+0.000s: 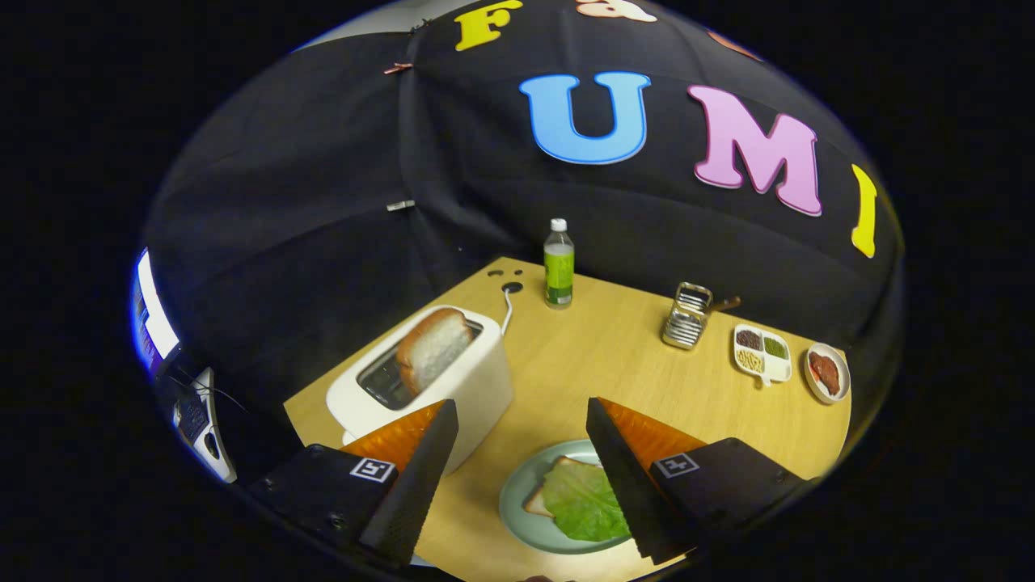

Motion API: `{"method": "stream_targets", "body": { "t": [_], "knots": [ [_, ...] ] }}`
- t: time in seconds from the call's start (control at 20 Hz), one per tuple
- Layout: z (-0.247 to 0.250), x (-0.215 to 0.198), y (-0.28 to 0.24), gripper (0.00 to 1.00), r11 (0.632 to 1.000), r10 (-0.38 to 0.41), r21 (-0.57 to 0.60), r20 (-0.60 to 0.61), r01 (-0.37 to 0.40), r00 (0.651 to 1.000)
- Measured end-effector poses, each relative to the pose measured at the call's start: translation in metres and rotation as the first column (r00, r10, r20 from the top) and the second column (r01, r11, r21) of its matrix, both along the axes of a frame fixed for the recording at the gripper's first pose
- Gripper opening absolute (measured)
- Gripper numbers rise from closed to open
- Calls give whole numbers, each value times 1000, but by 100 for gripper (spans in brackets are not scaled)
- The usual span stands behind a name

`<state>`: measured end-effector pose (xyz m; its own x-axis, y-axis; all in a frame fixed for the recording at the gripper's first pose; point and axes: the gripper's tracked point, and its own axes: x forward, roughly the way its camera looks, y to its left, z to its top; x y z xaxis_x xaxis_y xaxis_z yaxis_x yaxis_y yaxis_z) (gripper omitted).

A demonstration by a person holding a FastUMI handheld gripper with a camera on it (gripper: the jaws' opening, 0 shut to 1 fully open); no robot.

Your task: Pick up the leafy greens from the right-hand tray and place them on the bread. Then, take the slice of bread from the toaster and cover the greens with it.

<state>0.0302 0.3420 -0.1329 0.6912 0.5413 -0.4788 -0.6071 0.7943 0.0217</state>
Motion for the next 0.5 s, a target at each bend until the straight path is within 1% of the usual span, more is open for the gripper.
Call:
{"method": "stream_targets", "body": {
  "t": [0.15,0.35,0.4,0.5],
  "knots": [
    [14,-2,36,99,998,55,12,15,-55,998],
    [5,2,78,100,995,96,6,10,-96,995],
    [0,6,86,99,995,100,-8,20,-100,995],
    [-19,13,97,99,995,81,-51,15,-80,997]
  ]
}}
